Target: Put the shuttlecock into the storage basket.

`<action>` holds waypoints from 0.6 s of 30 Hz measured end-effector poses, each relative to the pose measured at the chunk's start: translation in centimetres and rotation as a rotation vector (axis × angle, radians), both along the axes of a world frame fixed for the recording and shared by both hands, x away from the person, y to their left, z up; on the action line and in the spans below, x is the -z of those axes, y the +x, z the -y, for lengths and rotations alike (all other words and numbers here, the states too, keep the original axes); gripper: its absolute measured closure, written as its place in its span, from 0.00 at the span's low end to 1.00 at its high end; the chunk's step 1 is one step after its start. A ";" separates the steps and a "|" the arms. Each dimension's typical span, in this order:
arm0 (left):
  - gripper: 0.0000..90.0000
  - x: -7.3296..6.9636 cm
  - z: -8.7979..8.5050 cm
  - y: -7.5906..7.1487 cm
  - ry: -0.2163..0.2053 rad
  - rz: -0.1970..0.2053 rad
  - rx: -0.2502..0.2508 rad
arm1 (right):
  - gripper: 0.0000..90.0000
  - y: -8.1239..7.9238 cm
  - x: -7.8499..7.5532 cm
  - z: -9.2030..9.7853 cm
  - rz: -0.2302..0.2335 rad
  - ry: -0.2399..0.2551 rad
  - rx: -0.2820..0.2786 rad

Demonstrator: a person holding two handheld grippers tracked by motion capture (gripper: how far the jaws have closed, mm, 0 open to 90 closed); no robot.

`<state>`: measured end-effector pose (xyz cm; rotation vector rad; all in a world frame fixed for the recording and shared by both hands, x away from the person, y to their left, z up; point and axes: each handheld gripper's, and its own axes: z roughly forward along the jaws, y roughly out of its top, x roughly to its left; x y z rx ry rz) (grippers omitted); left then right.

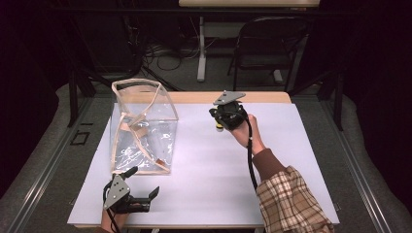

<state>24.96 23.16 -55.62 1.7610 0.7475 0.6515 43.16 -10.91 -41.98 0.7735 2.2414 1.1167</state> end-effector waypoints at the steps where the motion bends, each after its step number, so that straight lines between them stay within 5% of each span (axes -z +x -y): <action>1: 0.00 0.0 0.0 0.0 -0.001 -0.001 0.000 | 1.00 0.0 0.0 -0.1 0.001 0.002 -0.003; 18: 0.00 0.0 0.0 0.0 -0.004 -0.001 0.001 | 1.00 0.5 -0.9 -1.4 0.005 0.005 -0.017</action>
